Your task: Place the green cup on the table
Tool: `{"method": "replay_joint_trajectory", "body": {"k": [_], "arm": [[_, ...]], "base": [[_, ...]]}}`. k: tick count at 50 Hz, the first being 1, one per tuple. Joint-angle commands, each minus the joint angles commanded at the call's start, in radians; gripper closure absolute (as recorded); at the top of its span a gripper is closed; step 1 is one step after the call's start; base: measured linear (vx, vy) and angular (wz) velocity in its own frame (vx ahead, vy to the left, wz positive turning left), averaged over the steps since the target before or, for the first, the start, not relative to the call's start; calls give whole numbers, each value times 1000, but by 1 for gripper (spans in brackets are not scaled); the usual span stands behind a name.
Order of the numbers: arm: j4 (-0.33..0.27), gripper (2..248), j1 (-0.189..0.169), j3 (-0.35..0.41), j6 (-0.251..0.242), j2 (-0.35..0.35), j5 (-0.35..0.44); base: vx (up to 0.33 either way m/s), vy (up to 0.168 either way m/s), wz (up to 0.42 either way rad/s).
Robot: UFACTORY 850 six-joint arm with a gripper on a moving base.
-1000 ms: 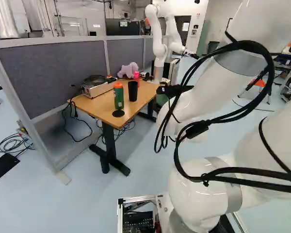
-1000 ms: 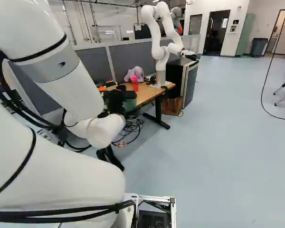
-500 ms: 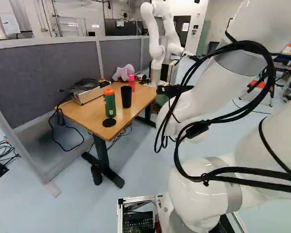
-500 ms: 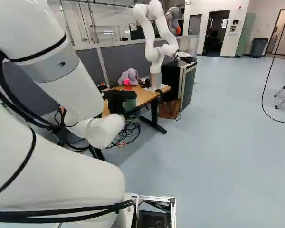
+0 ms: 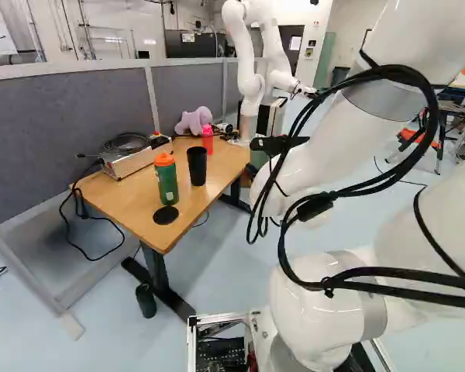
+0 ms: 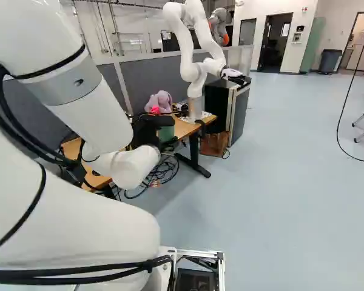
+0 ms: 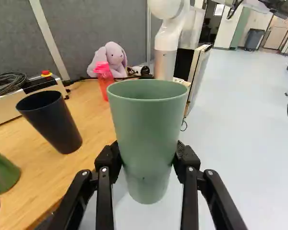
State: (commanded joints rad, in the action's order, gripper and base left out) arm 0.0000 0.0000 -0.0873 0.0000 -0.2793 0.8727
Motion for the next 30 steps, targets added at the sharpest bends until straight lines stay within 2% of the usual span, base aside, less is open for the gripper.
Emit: {"method": "replay_joint_trajectory", "body": {"k": [12,14,30], "arm": [[0,126,0,0,0,0,0],[0,126,0,-21,0,24,0],[0,126,0,-56,0,65,0]], "base": [[217,0,-15],[192,-2,-17],[29,0,2]]}}
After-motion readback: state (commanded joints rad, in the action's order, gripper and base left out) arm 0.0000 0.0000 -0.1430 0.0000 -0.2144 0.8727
